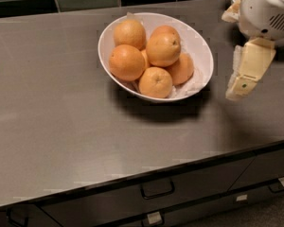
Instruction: Pick orange from white bowl
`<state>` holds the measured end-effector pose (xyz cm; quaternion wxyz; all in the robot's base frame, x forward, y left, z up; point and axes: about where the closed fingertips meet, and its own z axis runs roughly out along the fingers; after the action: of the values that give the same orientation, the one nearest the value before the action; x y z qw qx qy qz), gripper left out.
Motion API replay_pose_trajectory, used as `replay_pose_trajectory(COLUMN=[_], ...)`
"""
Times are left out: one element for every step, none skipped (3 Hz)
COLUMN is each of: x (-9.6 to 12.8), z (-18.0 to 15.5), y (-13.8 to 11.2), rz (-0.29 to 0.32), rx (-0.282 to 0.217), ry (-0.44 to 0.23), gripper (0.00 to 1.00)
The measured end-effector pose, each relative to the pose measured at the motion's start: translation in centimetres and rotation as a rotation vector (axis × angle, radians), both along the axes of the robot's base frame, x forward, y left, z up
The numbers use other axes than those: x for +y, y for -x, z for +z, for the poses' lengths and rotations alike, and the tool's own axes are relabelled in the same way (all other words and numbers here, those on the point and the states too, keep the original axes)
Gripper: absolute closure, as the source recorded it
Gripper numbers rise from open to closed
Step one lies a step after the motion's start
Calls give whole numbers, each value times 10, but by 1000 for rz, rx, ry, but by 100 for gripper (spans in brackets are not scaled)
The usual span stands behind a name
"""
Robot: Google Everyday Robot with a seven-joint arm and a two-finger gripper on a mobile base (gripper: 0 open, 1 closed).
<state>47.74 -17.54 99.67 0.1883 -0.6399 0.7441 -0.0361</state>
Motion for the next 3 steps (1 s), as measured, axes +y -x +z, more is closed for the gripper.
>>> replay_pose_trajectory(x=[18,18,22], z=[6,6,3], y=[-16,-16,-34], rz=[42,42,56], rx=[-18,-18,-17], ry=[-19,-19,-25], gripper=[0,0,0])
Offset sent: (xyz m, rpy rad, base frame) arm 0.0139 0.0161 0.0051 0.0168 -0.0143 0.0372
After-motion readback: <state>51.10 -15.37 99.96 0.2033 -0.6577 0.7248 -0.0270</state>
